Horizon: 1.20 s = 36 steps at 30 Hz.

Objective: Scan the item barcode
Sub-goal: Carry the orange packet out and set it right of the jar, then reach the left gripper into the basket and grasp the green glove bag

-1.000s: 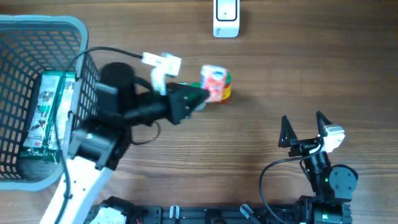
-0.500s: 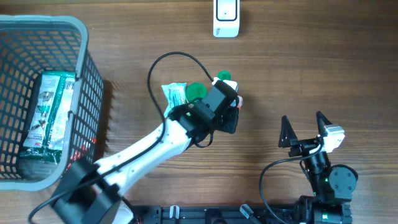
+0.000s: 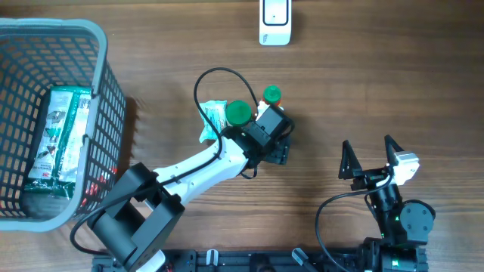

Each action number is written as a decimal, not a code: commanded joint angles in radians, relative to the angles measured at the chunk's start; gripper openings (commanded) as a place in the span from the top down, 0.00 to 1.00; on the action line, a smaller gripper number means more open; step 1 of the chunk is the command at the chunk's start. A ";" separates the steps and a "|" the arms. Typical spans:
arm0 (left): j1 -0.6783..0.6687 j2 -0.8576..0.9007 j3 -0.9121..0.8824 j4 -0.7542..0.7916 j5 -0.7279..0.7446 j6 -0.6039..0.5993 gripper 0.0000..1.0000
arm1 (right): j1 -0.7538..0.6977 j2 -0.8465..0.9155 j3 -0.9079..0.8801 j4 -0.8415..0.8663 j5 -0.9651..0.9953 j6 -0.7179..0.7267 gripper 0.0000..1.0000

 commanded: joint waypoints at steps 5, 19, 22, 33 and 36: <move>-0.003 -0.171 0.011 -0.159 -0.014 0.005 0.03 | -0.002 -0.003 -0.001 0.002 0.010 0.002 0.00; -0.002 -0.649 0.011 -0.230 -0.551 0.225 0.00 | -0.002 -0.003 -0.001 0.002 0.010 0.002 0.00; 0.003 -0.724 0.011 -0.085 -1.056 0.226 0.00 | -0.002 -0.003 -0.001 0.002 0.010 0.002 0.00; 0.622 -0.776 0.011 0.700 -1.378 0.397 0.00 | -0.002 -0.003 -0.001 0.002 0.010 0.002 0.00; 0.796 -0.747 0.011 0.699 -1.371 0.397 0.00 | -0.002 -0.003 -0.001 0.002 0.010 0.002 0.00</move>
